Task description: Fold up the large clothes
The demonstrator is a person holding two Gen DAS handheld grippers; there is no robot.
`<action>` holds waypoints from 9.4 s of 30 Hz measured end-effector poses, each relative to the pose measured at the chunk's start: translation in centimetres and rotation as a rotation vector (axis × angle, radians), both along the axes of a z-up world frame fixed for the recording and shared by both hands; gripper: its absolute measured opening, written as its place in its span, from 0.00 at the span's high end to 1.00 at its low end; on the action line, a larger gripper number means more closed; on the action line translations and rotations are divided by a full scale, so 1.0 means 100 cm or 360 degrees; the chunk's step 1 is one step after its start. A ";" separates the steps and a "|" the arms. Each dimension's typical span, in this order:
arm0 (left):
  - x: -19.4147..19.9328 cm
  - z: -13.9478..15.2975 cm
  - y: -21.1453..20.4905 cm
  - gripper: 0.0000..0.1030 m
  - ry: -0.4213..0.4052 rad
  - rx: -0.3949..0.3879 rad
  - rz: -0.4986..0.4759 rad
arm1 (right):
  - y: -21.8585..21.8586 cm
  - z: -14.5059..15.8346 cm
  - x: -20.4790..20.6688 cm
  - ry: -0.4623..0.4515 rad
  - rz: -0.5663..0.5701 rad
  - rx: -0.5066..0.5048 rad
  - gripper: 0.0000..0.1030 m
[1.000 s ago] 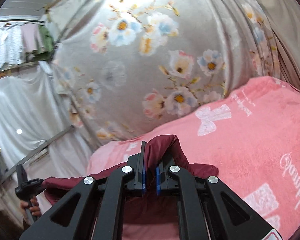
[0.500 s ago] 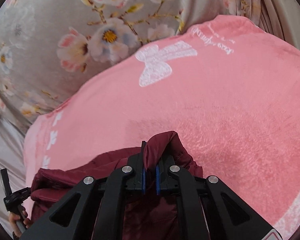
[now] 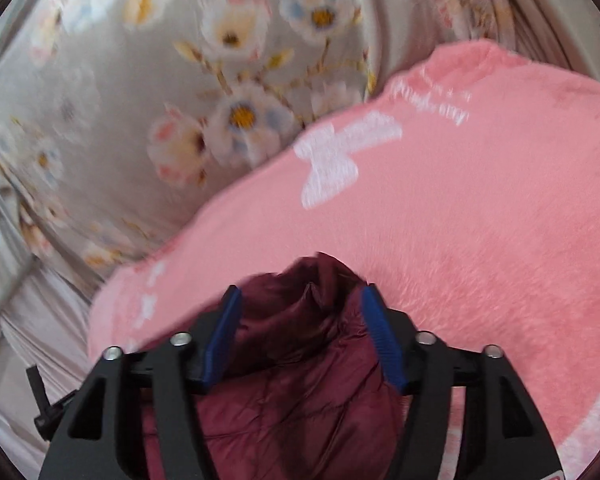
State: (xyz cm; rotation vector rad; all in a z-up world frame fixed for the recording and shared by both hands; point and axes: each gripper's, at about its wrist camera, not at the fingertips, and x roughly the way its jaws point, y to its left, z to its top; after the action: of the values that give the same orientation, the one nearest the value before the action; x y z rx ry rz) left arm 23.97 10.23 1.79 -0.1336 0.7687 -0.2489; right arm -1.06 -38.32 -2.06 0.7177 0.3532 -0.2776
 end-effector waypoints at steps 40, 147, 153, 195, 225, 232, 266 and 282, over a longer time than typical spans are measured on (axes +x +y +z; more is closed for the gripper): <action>0.076 -0.064 -0.051 0.75 0.0223 0.0421 0.0156 | -0.008 -0.055 0.119 0.0661 0.0112 -0.0124 1.00; -0.134 -0.040 0.041 0.78 0.0337 -0.0315 0.0156 | 0.257 -0.055 0.014 0.0529 0.0645 -0.0485 0.91; -0.160 0.024 0.015 0.84 0.0103 -0.0348 -0.0035 | 0.251 -0.066 -0.001 0.0547 0.0674 -0.0412 0.92; -0.126 0.118 -0.209 0.30 -0.0086 -0.0103 -0.0438 | 0.033 0.072 -0.043 0.0178 0.0178 -0.0209 0.28; -0.038 0.005 -0.320 0.30 0.0236 0.0261 -0.0467 | -0.012 -0.014 0.036 0.0665 -0.0008 -0.0146 0.95; -0.047 -0.017 -0.348 0.27 0.0162 0.0355 -0.0477 | -0.019 -0.040 0.035 0.0688 -0.0048 -0.0164 0.93; -0.065 -0.035 -0.345 0.11 -0.0021 0.0518 -0.0475 | -0.033 -0.037 0.006 0.0567 -0.0069 -0.0108 0.73; -0.130 -0.033 -0.311 0.07 0.0046 0.0513 -0.0472 | 0.030 -0.033 0.005 0.0657 0.0077 -0.0426 0.82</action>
State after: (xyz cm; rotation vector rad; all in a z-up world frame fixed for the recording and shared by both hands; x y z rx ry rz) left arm 10.97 -20.90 -1.55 0.2838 0.8468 -0.4004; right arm -0.52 -35.32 -5.39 0.3837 0.7100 -0.4198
